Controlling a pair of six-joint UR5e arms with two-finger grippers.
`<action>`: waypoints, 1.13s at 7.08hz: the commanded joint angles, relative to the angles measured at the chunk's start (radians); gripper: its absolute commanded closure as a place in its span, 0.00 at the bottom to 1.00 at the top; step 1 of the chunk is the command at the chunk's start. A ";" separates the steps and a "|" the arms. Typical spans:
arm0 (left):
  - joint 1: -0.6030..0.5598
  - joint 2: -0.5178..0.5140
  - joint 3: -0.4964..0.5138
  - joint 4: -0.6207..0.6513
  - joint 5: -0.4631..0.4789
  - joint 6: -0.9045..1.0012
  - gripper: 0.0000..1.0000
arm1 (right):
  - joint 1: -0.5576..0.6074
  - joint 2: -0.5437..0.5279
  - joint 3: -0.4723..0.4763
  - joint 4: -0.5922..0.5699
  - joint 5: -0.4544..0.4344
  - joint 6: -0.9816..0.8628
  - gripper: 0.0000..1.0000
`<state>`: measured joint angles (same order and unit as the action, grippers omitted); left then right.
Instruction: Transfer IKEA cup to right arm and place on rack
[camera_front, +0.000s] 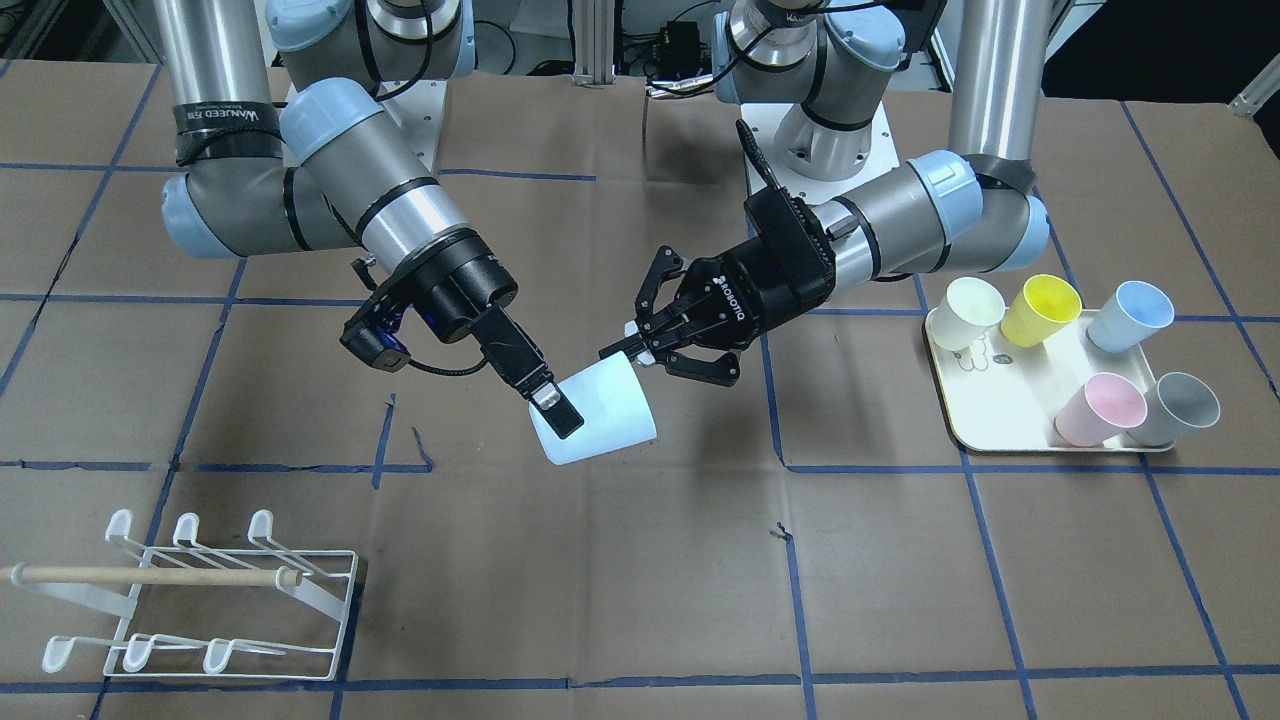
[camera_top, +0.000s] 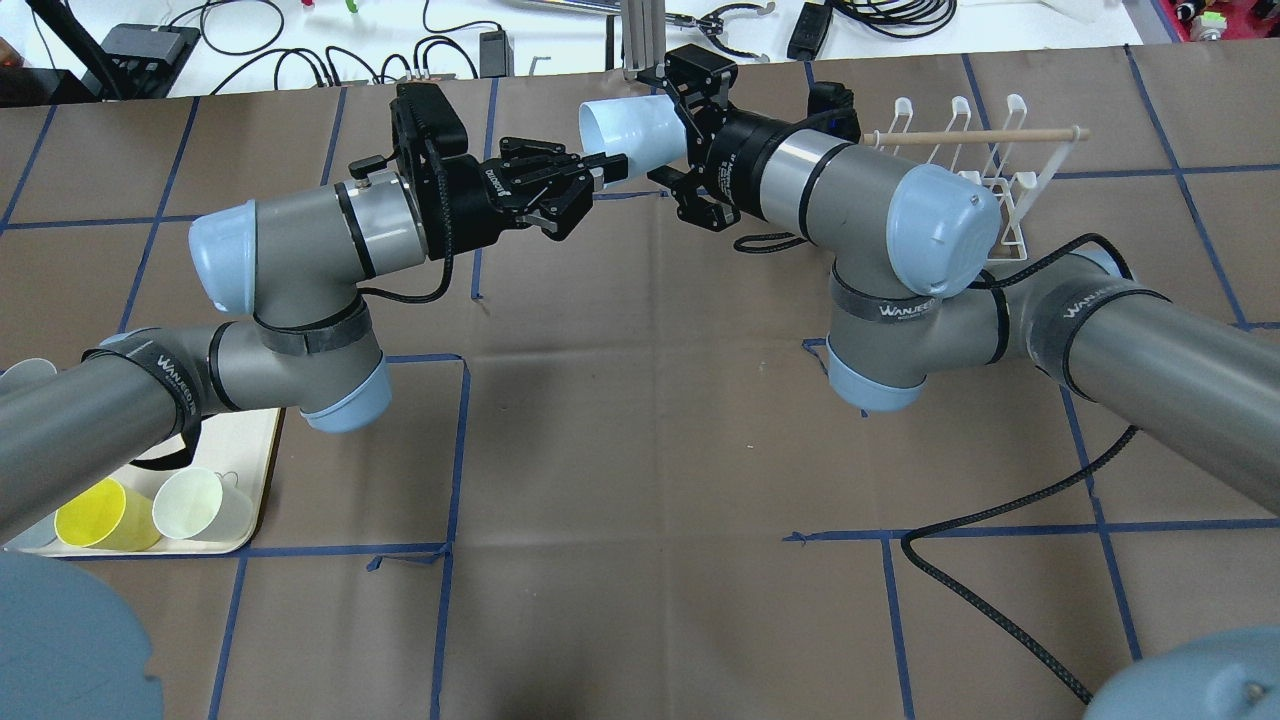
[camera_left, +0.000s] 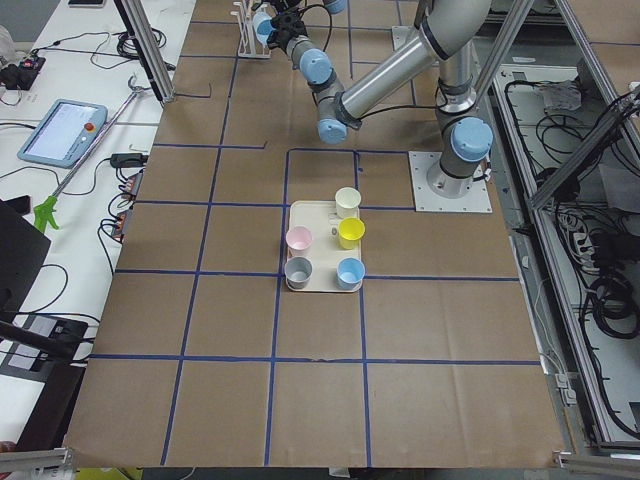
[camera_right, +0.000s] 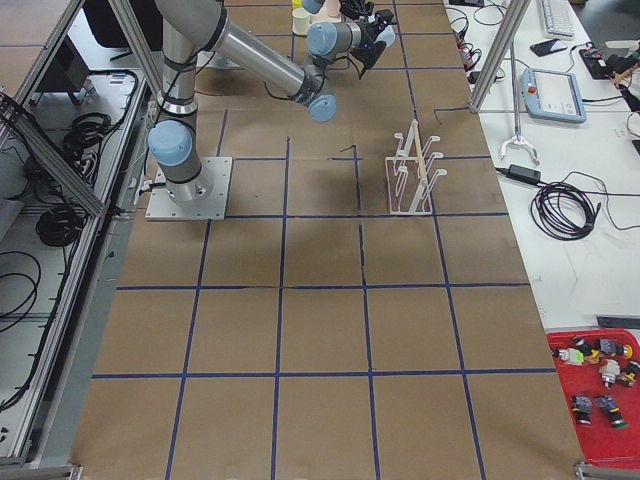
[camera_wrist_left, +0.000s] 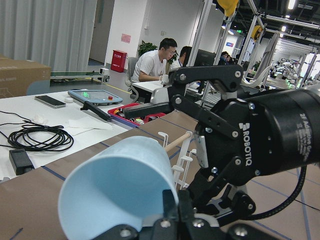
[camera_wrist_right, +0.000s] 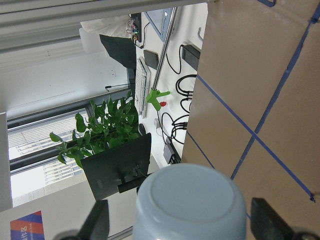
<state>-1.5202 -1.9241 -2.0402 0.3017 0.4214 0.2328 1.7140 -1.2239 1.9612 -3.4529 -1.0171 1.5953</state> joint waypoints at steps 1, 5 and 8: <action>0.000 -0.001 0.002 0.000 0.000 -0.001 0.93 | 0.004 0.004 -0.001 0.000 0.000 0.002 0.01; 0.000 -0.001 0.002 0.000 0.002 -0.003 0.92 | 0.004 0.004 -0.001 0.001 0.006 -0.001 0.32; 0.002 -0.001 0.005 0.000 0.002 -0.007 0.73 | 0.004 0.004 -0.001 0.003 0.015 -0.001 0.46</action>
<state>-1.5194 -1.9251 -2.0368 0.3023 0.4229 0.2273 1.7176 -1.2194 1.9602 -3.4500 -1.0033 1.5939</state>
